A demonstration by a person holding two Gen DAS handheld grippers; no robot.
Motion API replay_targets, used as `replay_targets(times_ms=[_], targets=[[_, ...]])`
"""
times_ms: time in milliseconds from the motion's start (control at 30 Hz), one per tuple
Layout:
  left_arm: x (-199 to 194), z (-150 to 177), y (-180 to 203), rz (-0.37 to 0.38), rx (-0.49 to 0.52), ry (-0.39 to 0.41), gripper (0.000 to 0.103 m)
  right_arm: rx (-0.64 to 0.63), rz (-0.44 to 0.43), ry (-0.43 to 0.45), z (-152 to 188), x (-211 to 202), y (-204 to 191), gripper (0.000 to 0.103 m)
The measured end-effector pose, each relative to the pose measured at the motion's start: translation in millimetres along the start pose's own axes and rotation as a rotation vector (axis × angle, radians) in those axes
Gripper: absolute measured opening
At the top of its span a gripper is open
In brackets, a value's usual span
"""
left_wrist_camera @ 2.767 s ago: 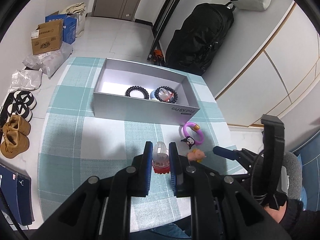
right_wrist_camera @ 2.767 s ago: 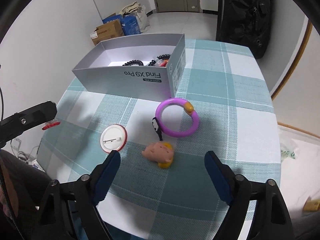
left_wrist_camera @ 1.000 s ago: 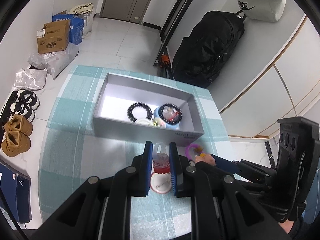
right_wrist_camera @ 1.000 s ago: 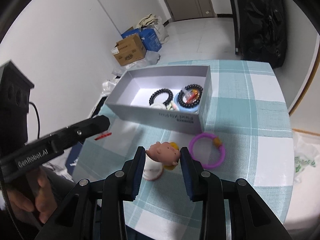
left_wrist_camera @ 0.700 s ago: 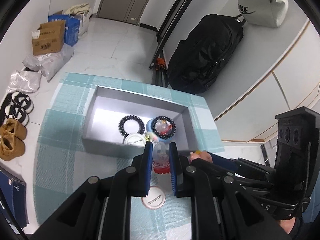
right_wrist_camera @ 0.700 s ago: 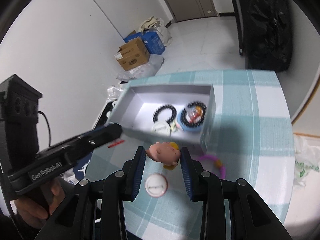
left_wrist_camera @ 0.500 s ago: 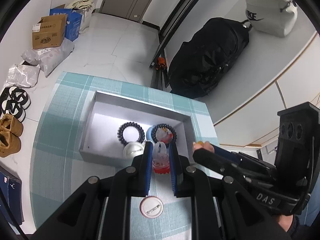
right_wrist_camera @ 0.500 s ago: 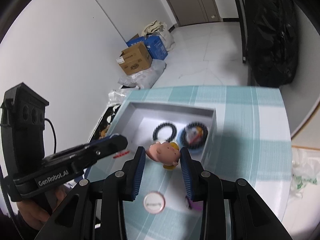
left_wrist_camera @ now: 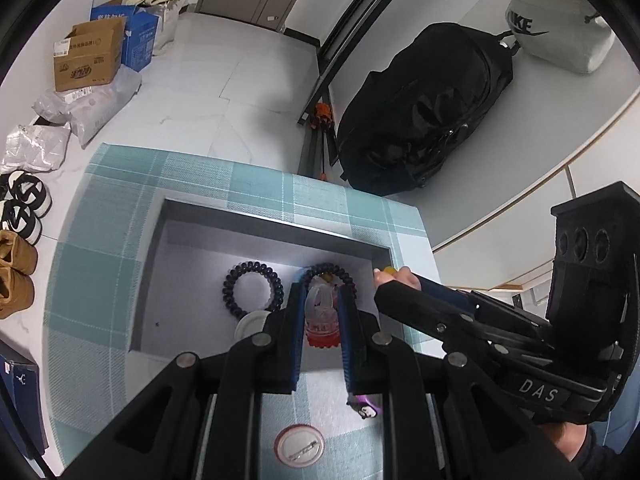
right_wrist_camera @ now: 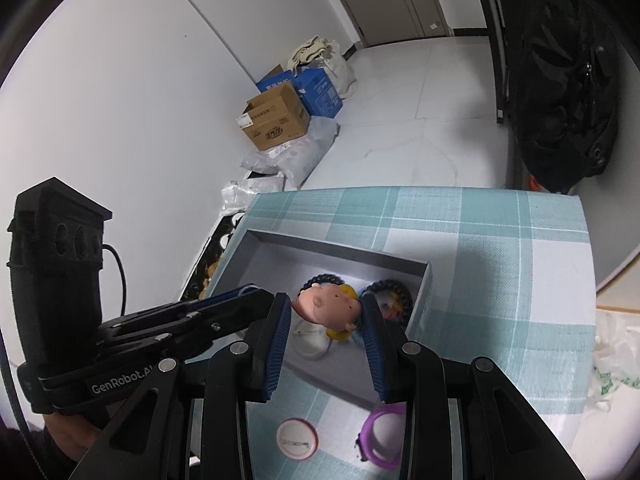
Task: Organize jewelry
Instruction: 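Carry the clear pacifier and pig figure into the grey box and open both grippers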
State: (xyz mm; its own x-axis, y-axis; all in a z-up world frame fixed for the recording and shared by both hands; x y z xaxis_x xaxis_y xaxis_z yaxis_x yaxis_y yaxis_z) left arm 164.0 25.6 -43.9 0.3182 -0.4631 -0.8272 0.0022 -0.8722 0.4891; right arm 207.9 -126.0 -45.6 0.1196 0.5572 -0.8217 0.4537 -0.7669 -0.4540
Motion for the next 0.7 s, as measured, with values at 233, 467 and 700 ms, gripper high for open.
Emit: replay_targets(times_ms=[233,467,700], targets=[[8.0,-6.6,-5.3,-0.005,-0.035,-0.017,0.011,0.042,-0.025,-0.021,-5.4,11.1,14.1,0.034],[16.4,-9.4,-8.7,0.011,-0.053,-0.040,0.011,0.075,-0.037,-0.040,-7.4,20.7,22.5,0.034],[18.1,-11.2,-20.4,0.044,-0.128,-0.039,0.012,0.073,-0.025,-0.025,-5.8,18.8,22.5,0.036]])
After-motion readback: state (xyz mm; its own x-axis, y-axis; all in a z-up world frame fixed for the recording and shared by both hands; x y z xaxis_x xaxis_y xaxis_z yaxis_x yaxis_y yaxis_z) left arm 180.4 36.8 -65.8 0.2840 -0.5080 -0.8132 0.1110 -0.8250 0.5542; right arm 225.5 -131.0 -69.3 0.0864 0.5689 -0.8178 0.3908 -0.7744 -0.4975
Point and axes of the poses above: each gripper's, at about its wrist camera, not at the fingertips, and x roughly the way its jaws point, y to its right, z to its underside, the point moved 2 cm from there along x, roughly the way its jaws point, and after that the axes turned 12 degrees about -y, right-handed, at the moved point
